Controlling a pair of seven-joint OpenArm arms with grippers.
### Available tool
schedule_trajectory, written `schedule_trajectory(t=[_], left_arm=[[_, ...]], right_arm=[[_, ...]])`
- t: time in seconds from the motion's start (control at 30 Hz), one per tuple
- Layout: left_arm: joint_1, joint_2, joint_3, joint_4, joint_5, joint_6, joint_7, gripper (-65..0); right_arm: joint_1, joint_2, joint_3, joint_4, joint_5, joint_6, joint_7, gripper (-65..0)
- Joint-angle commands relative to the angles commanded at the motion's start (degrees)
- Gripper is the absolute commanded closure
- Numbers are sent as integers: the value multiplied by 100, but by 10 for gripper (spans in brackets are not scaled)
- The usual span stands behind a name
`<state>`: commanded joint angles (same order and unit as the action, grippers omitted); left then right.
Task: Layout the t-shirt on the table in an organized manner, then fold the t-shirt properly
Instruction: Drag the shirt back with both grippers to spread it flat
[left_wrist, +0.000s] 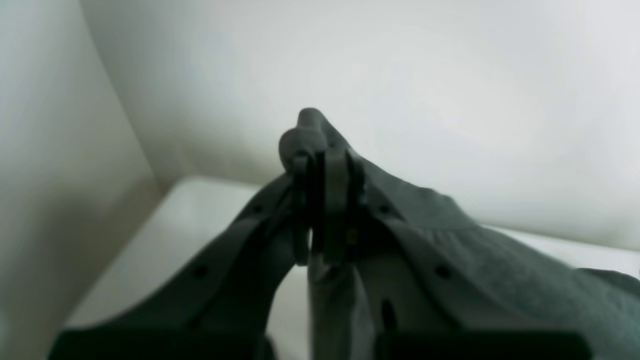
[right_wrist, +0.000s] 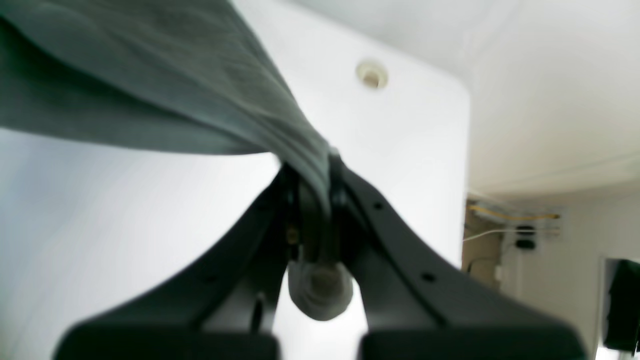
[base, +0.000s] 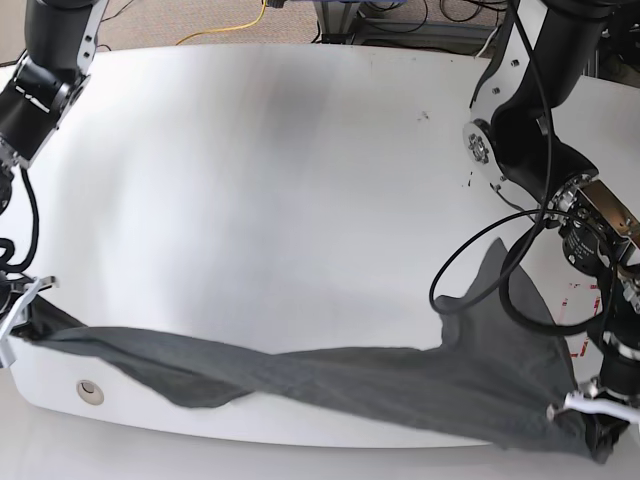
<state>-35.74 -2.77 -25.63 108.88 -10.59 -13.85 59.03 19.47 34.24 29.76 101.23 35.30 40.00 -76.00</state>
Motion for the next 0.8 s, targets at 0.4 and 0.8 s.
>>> schedule_trajectory(t=[0.4,0.8], left_arm=[[2497,-527,-624,97,-1020,-202,70,-4],[4264,-1187,-976,79,-1670,-211,-229,-4]], right_arm=[[-2752,-1310,422,703,-35,0,607,-2],[-4114,-1749,404,677,-53,0,1108,-2]])
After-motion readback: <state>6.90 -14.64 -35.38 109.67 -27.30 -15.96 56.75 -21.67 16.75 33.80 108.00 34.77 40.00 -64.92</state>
